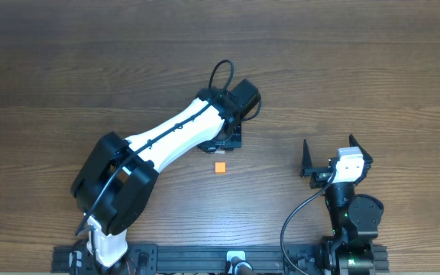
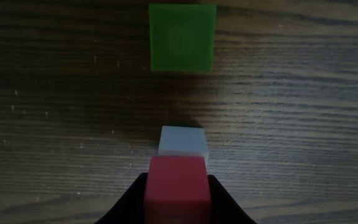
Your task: Stack Cubes
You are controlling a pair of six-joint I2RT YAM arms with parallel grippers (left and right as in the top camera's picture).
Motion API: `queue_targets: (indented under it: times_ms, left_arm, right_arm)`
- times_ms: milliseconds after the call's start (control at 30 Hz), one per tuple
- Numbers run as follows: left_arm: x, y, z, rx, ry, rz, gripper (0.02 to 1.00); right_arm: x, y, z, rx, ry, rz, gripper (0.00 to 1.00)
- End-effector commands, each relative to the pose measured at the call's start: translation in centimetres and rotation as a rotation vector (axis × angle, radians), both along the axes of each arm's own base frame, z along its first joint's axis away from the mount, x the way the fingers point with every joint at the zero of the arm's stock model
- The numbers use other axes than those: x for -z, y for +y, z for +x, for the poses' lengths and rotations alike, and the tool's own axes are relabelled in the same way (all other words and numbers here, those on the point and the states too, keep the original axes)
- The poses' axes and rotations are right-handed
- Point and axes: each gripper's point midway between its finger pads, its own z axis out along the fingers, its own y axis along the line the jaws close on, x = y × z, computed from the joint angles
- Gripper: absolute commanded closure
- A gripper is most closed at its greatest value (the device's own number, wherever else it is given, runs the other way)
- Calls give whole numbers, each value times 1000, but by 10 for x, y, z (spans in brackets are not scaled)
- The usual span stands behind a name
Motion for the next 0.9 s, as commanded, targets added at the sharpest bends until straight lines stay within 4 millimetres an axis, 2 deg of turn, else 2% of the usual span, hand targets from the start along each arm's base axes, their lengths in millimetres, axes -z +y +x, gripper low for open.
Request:
queue_targets:
  times_ms: [33,700,800,900]
  left_arm:
    - [5,-1,4,8,5,-4,980]
    - [10,-1,4,8,12,3,978]
    - [10,-1,3,8,15,5,917]
    - [10,0,2,8,17,7,779]
  right_arm:
    - [1,-3,0,12,-2,-4,9]
    - [1,-3,0,12,-2,-4,7]
    - [1,-3,0,12,-2,-4,7]
    - [1,-3,0,12,-2,-4,9]
